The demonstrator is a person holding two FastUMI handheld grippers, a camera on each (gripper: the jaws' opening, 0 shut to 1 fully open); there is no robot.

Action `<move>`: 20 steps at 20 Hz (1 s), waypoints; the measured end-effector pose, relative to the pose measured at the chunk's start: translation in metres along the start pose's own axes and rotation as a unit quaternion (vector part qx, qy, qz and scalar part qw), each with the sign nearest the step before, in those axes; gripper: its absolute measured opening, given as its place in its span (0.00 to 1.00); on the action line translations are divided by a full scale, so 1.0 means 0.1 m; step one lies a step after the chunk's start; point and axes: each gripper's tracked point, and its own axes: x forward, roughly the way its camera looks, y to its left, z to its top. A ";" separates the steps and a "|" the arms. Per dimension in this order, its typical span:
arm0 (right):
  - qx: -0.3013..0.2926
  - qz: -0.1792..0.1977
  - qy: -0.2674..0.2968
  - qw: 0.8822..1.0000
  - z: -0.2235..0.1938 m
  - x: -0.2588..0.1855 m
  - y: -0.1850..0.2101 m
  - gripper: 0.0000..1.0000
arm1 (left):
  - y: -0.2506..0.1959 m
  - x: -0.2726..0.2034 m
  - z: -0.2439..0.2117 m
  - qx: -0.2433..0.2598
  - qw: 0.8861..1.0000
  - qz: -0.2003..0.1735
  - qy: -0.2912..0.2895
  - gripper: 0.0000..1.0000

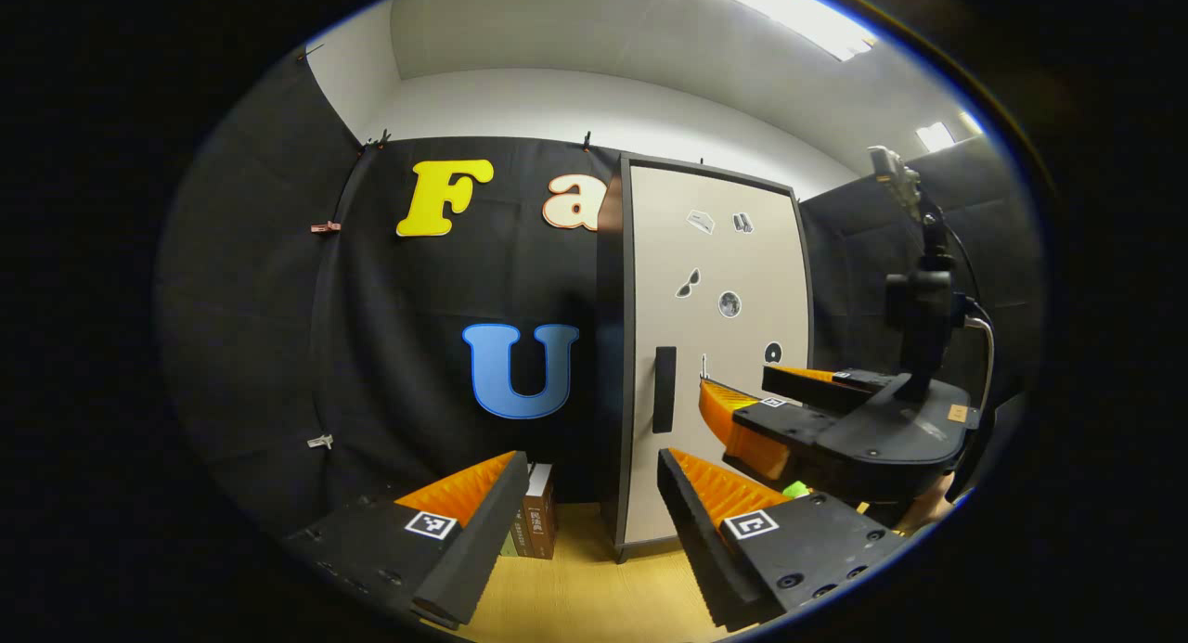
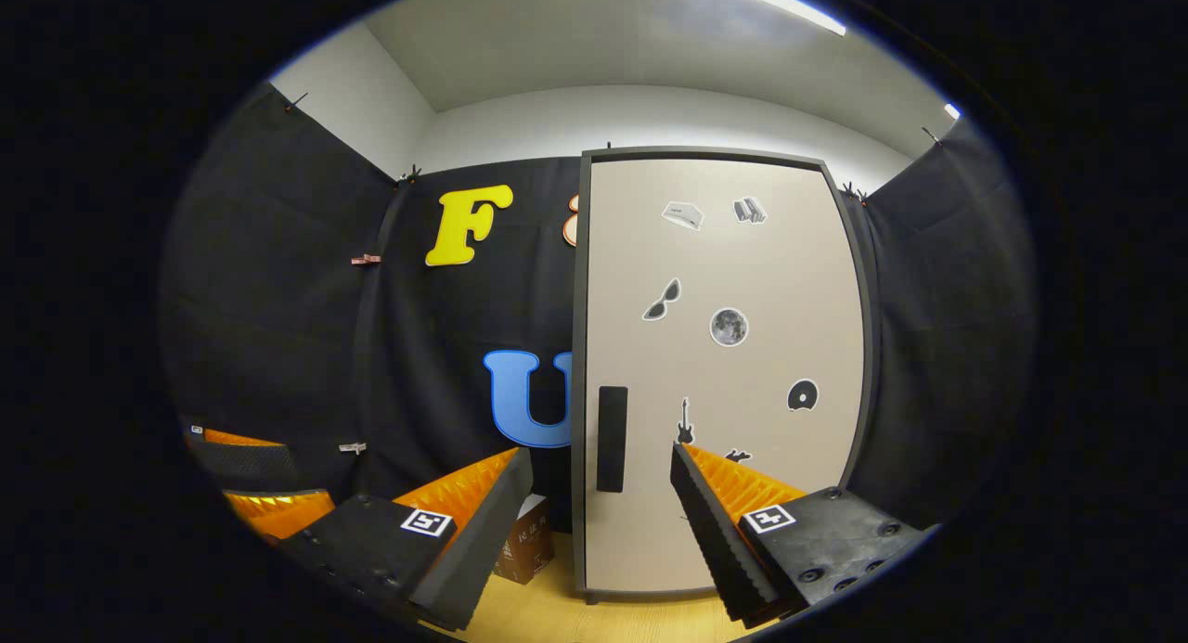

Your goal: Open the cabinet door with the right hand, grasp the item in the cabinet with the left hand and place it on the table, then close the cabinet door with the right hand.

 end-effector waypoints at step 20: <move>0.001 -0.012 0.019 1.000 -0.63 1.40 -0.08 0.92 | 0.23 0.59 -0.29 -0.039 0.997 0.059 0.024 0.89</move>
